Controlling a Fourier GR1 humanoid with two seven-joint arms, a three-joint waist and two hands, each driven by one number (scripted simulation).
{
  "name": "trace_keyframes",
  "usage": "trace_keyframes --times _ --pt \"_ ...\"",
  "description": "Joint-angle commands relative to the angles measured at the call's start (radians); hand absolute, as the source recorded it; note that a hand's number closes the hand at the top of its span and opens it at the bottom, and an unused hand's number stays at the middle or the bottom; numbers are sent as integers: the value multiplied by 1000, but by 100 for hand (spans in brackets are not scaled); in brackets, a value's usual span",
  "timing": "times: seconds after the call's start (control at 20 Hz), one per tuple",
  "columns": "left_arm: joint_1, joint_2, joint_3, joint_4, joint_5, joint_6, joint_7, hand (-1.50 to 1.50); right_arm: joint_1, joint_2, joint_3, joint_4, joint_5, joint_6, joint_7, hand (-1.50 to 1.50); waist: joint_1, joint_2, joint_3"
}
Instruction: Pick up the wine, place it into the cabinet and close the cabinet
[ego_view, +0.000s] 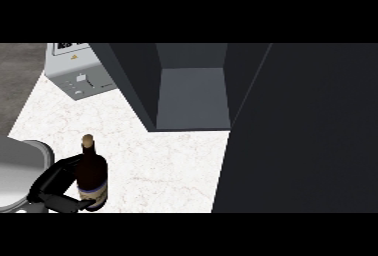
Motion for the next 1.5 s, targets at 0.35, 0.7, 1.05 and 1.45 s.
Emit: trace_keyframes --times 0.35,0.7,1.05,1.45 --pt "37 -9 -63 -54 -3 23 -217 150 68 -49 3 -144 53 -12 4 -150 9 1 1" --pt "74 -238 -2 -111 44 410 -197 150 62 -59 -10 -174 24 -35 26 -150 10 -1 2" --pt "156 -297 -93 -276 77 375 -132 150 123 -68 52 -173 89 -44 -45 -150 14 -2 3" --pt "211 -299 -269 -536 170 476 56 150 125 -103 50 -217 80 -74 -16 -150 10 -5 2"
